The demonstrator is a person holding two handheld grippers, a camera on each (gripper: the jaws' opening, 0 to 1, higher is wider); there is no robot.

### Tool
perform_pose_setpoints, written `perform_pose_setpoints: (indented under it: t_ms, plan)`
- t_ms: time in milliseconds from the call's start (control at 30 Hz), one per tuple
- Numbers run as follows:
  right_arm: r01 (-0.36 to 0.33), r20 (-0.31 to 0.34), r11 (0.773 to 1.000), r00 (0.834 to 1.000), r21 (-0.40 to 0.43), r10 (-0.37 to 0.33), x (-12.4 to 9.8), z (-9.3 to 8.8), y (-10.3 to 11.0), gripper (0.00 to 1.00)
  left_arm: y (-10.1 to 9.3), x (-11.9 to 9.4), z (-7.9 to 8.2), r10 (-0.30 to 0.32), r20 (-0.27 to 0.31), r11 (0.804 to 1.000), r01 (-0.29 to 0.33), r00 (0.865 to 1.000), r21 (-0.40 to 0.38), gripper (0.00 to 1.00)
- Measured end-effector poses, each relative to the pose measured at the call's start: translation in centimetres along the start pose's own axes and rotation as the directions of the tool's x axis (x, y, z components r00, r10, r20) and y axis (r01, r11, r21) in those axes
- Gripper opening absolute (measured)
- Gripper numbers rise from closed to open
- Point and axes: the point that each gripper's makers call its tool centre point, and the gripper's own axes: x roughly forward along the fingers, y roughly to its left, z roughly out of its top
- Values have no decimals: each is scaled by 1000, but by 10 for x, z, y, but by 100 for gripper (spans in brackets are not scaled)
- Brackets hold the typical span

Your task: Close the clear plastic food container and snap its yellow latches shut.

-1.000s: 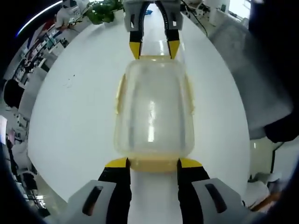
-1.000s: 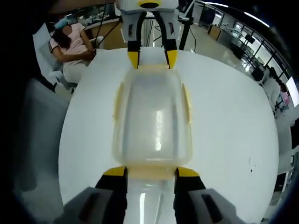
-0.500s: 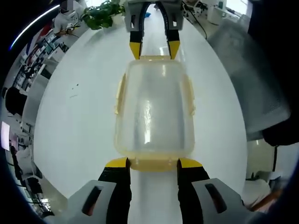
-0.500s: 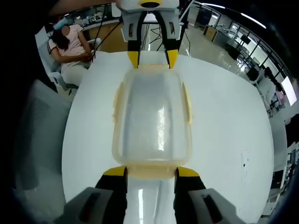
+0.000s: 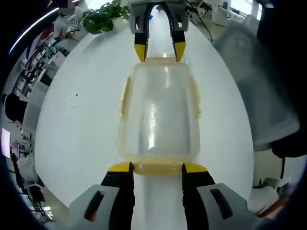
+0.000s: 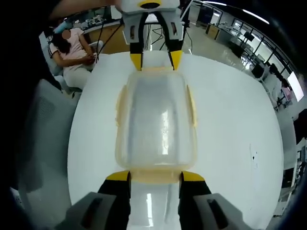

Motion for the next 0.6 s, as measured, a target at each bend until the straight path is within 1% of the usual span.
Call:
perform_pose_setpoints:
  t_ms: [67, 133, 167, 267, 433, 600]
  plan:
    - [-10, 9, 1000, 1000, 21, 10, -3, -5, 3, 36, -1, 4, 7, -7, 3, 1000, 7, 1000, 8, 35]
    - [-6, 7, 1000, 1000, 22, 6, -4, -11, 4, 36, -3, 7, 14, -9, 9, 1000, 9, 1000, 13, 35]
    - [-7, -2, 1000, 1000, 26, 7, -6, -17, 6, 36, -4, 7, 17, -12, 12, 1000, 12, 1000, 12, 35]
    - [-3, -11, 1000, 1000, 27, 3, -8, -24, 7, 36, -5, 9, 28, -11, 14, 1000, 11, 1000, 22, 35]
    - [-2, -22, 999, 1000, 46, 3, -14, -38, 8, 36, -3, 15, 41, -18, 12, 999, 18, 1000, 34, 35]
    - [0, -41, 999, 999, 53, 2, -22, -57, 8, 36, -3, 22, 58, -24, 24, 999, 23, 999, 39, 35]
